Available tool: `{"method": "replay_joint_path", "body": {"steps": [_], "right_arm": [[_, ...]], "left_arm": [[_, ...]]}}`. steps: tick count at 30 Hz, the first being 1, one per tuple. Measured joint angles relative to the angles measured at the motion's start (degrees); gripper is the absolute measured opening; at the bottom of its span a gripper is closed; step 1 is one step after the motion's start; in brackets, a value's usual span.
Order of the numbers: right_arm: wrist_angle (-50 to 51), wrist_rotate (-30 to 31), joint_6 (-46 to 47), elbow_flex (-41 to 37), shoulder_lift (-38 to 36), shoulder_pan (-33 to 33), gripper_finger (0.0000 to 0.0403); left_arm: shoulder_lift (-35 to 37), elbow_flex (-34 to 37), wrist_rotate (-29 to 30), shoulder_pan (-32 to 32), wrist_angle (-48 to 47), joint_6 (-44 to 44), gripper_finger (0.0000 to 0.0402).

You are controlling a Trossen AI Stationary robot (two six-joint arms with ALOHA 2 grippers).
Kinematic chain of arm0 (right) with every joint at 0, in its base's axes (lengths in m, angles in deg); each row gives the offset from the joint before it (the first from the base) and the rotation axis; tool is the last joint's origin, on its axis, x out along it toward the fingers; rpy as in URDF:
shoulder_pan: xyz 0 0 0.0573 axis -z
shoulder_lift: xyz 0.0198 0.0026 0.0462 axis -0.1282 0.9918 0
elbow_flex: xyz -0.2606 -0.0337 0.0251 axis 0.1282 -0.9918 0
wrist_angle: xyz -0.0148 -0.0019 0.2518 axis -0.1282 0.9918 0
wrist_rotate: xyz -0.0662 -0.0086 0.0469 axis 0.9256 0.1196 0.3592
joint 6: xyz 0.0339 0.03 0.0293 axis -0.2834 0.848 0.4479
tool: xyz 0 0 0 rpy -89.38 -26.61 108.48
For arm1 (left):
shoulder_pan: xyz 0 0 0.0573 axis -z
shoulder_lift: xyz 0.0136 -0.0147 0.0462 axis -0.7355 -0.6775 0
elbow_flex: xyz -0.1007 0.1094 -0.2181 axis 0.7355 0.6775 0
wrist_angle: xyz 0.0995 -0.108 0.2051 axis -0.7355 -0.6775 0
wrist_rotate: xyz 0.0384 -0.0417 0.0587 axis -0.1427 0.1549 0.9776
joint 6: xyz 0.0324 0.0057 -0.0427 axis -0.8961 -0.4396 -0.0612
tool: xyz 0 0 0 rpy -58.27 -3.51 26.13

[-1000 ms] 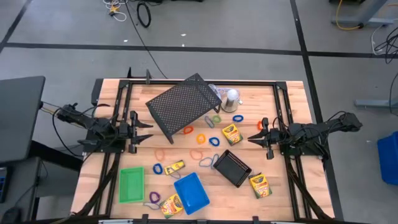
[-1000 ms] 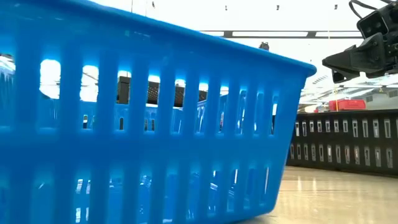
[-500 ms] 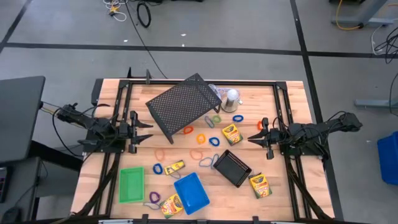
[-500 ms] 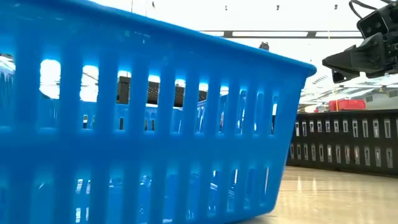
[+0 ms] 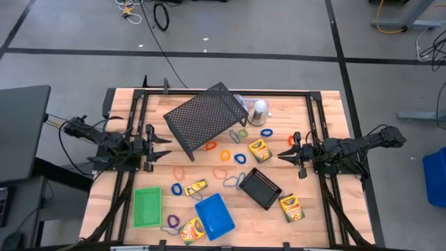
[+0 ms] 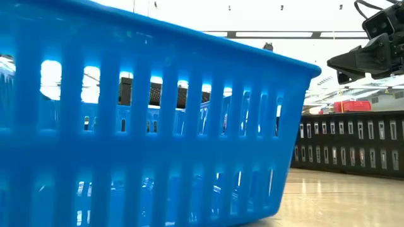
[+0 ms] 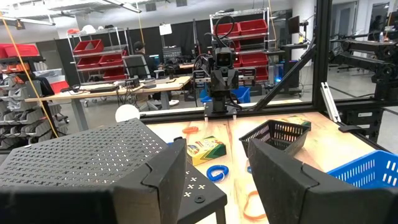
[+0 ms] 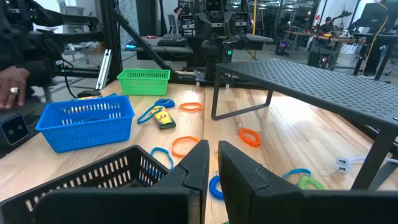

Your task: Pick & Place Office Desk Supplies

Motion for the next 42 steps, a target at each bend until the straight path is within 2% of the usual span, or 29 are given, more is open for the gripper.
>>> {"method": "replay_joint_path", "body": {"steps": [11,17,26,36,42], "right_arm": [[0.01,0.00,0.01,-0.01,-0.01,0.00,0.0046],[0.00,0.00,0.01,-0.02,-0.02,0.00,0.0046],[-0.01,0.00,0.00,-0.01,0.00,0.00,0.0046],[-0.11,0.34,-12.72,-0.01,-0.01,-0.01,0.0046],[-0.75,0.11,0.67,-0.01,0.00,0.00,0.0046]], "left_arm": [[-0.01,0.00,0.00,0.00,0.00,-0.04,0.0181],[-0.02,0.01,-0.01,0.00,0.24,-5.00,0.0181],[-0.04,-0.01,-0.01,0.00,0.22,-5.05,0.0181],[-0.04,-0.01,-0.03,0.01,3.10,-1.62,0.0181],[-0.05,-0.03,-0.06,0.00,4.36,5.36,0.0181]]}}
